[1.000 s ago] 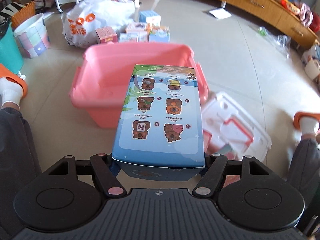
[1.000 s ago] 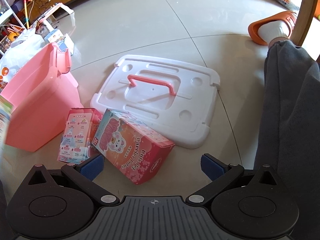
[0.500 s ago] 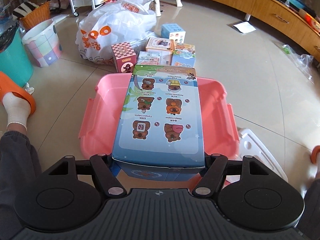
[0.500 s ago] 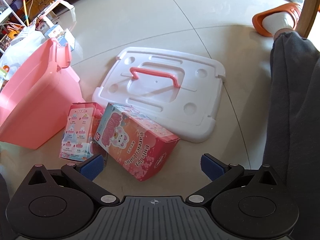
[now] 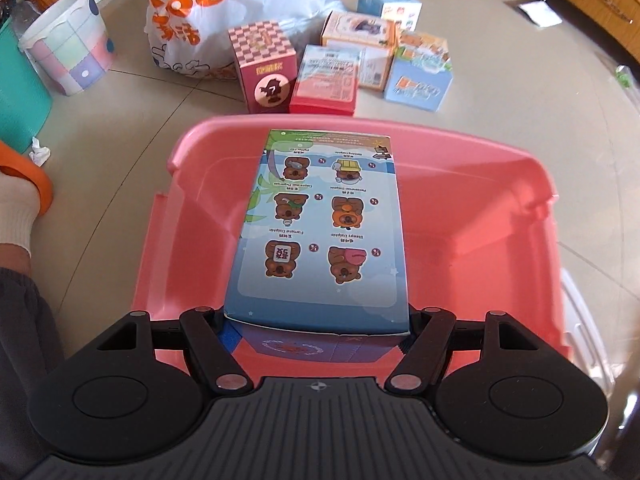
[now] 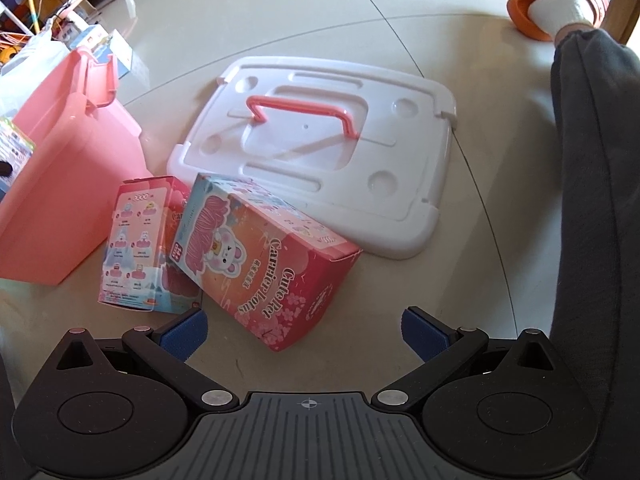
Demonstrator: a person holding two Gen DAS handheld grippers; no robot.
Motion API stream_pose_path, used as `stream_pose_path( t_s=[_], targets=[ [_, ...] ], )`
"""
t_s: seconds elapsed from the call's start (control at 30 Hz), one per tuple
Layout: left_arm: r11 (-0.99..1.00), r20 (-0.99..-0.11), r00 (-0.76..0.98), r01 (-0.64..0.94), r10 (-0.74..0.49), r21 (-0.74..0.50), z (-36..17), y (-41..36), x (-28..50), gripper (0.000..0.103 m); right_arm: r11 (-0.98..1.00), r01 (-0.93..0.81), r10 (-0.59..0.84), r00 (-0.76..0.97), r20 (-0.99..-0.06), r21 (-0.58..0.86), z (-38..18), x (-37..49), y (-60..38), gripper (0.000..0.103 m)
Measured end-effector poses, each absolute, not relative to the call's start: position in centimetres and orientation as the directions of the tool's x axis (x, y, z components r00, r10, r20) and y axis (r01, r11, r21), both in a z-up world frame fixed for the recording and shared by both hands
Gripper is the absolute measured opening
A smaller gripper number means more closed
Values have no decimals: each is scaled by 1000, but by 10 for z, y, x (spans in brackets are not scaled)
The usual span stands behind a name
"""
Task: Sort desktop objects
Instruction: 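Lift the blue box with the left tool and carry it over the pink bin, then lower the blue box into the pink bin and open the left tool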
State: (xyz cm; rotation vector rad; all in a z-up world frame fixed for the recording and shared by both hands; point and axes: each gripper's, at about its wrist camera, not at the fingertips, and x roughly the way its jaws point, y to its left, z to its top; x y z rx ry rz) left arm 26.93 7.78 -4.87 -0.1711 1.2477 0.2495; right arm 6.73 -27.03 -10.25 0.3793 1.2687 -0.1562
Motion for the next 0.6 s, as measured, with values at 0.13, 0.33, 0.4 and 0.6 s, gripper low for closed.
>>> stream_pose_path(
  t_s=[0.13, 0.33, 0.4, 0.6],
  targets=[
    [961, -964, 243, -275, 105, 35, -70, 82, 276, 71, 923, 336, 94, 276, -957, 188, -108, 69, -272, 103],
    [966, -983, 160, -254, 92, 49, -97, 84, 280, 71, 915, 359, 96, 244, -965, 182, -117, 71, -274, 103],
    [969, -986, 137, -242, 91, 56, -103, 82, 281, 71, 914, 363, 98, 235, -967, 181, -119, 71, -274, 103],
    [966, -993, 94, -254, 77, 51, -114, 83, 288, 71, 911, 371, 103, 220, -970, 181, -123, 71, -274, 103]
  ],
)
